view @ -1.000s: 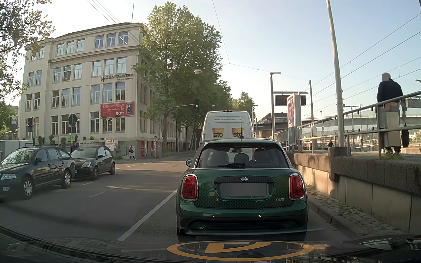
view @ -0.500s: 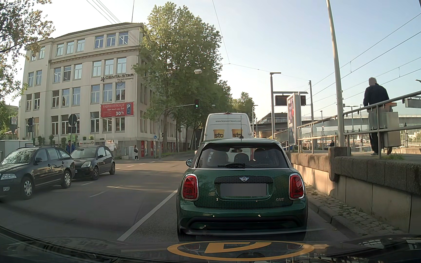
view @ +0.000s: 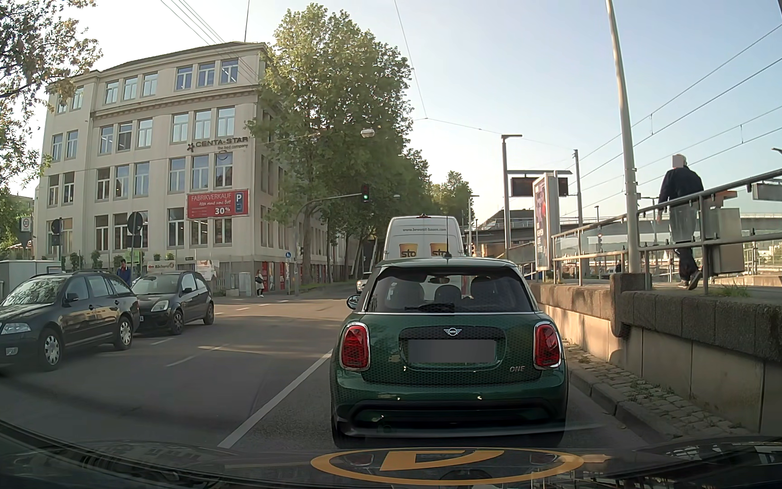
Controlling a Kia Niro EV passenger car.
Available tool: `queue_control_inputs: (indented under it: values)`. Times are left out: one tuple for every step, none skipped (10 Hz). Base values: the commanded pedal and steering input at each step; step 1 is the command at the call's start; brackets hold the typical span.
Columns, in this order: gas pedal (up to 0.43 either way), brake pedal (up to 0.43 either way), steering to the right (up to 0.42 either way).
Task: Follow the waypoints while adhering to traffic rules and regulations
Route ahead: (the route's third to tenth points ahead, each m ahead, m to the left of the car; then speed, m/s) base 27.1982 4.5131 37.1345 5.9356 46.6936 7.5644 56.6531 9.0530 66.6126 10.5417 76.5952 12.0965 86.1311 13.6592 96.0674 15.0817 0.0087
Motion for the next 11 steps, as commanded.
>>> queue_control_inputs:
  values:
    - [0.000,0.165,-0.001]
    - [0.000,0.116,-0.001]
    - [0.000,0.037,-0.001]
    - [0.000,0.000,-0.001]
    - [0.000,0.000,0.000]
    - [0.000,0.000,0.000]
    - [0.000,0.000,0.000]
    - [0.000,0.000,-0.001]
    - [0.059,0.000,-0.001]
    - [0.079,0.000,-0.001]
    - [0.110,0.000,-0.001]
